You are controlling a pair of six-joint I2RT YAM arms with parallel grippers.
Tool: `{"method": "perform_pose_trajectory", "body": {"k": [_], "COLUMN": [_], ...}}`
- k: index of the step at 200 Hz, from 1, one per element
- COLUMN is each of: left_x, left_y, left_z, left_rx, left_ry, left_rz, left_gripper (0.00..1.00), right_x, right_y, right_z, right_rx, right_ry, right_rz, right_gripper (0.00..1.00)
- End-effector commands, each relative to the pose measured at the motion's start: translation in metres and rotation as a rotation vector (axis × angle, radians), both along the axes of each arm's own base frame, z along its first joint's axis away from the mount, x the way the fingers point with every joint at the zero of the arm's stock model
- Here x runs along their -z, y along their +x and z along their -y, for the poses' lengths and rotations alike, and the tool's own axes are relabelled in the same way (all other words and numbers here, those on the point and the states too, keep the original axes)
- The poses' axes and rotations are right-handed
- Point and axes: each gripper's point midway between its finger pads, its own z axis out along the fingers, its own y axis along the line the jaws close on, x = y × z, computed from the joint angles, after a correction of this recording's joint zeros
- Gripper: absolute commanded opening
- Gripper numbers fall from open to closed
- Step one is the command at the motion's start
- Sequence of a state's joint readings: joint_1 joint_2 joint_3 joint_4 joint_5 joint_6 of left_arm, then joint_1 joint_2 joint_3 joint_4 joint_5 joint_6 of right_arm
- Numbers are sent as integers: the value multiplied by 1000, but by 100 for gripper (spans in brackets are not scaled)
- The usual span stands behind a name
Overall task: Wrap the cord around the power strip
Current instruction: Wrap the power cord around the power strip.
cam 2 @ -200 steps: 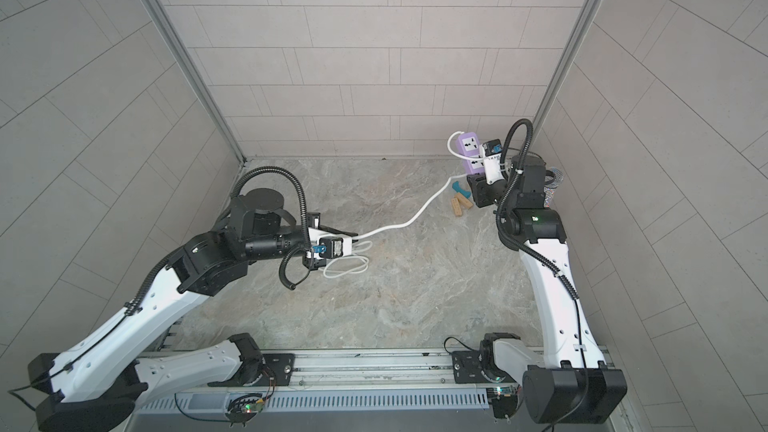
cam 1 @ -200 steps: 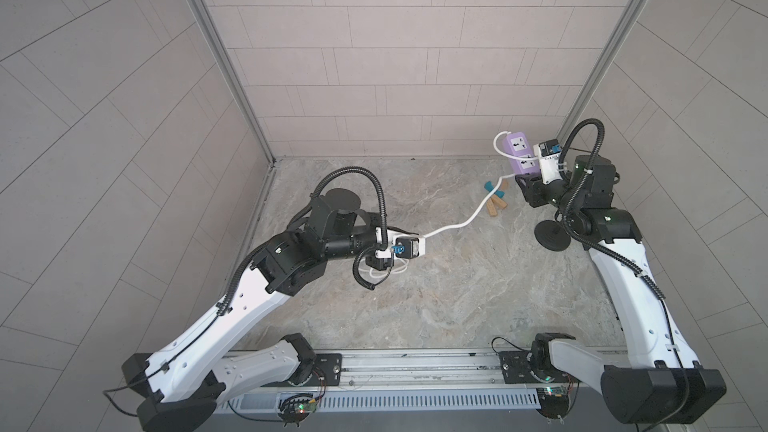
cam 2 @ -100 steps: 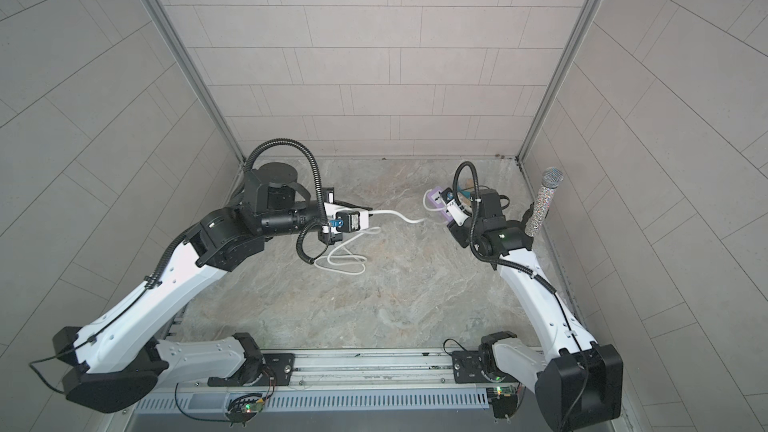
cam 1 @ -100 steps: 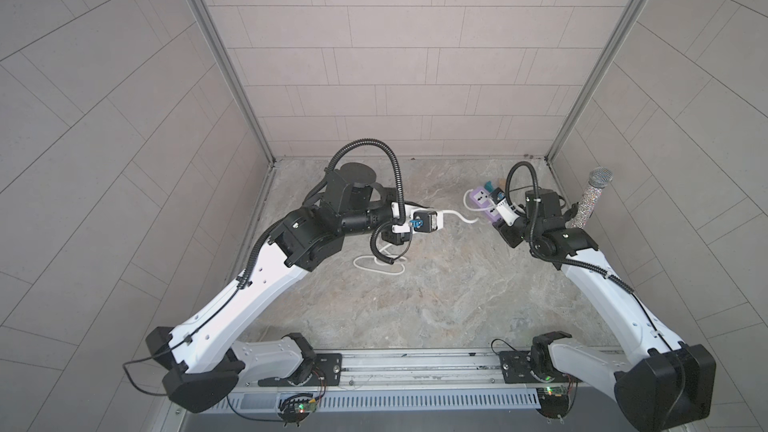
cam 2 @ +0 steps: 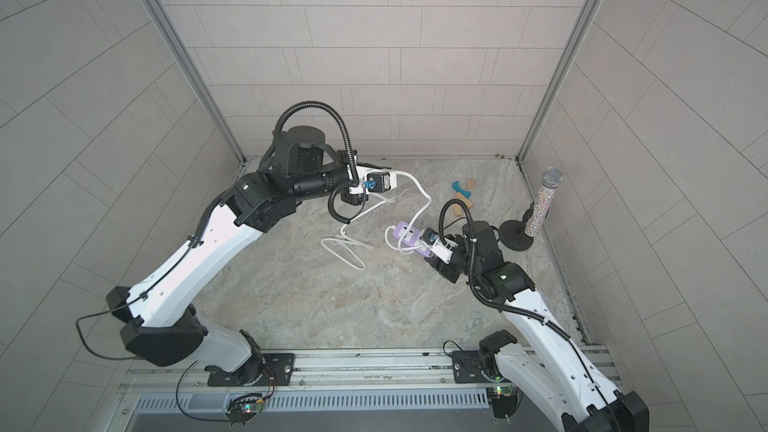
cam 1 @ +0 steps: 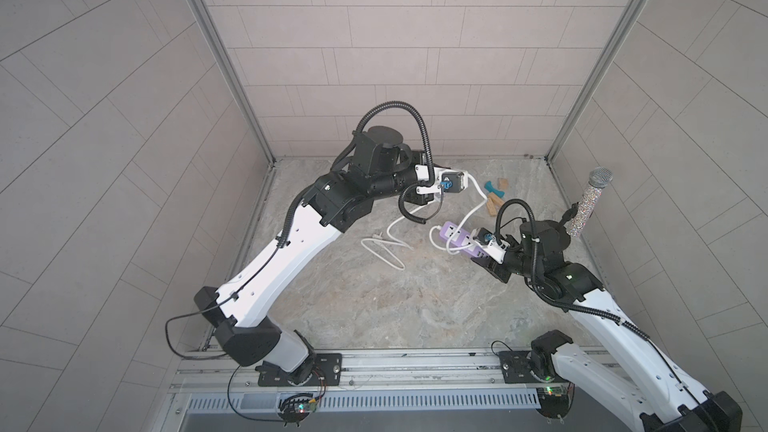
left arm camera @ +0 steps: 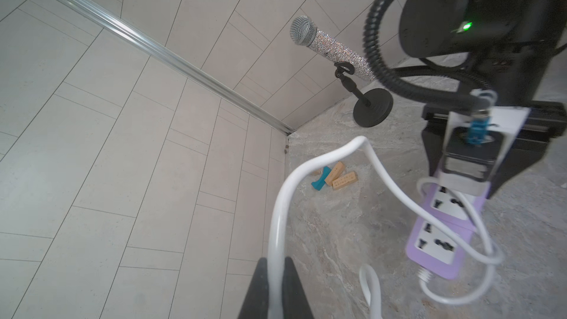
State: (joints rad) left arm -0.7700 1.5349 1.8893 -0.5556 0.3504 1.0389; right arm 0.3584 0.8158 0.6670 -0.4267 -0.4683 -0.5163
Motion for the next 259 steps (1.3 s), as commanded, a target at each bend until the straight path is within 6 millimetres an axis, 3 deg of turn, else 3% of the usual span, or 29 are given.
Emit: {"method": "perform_pose_trajectory", "body": {"k": [1,23,30,53,97,144,172,210,259], "left_x": [-36,-27,-21,3,43,75,79,98,131], "left_y": [15,30,36,51,76,88,92,79,59], "left_z": [2,5,5,5,-3,-11,-20,-23,-27], "left_rx": [-36,-71,-85,-104,-129,-115,-113,-96,-88], "left_ry": [-63,-37,-27,-5,-19,-59,-123,-114,-131], "left_rz": [129,144,141,100,-43,-202,-285,-364,-480], "left_gripper": [0,0,0,0,0,0,0,0,0], "right_x": [-24,-48,-46,-76,-133,-187,-206,-221,-246], "right_y": [-18,-25,-27,-26,-17,-12,0,22,35], "right_z": [-33,-48,-50,-55,-52,-42,-22,24,47], "right_rx": [-178,-230,-234,-232,-179,-120,4,251,377], "right_ry": [101,199,229,346,516,686,767,931,999], "right_rz": [81,153,156,238,398,548,625,718,776], "right_gripper": [0,0,0,0,0,0,0,0,0]}}
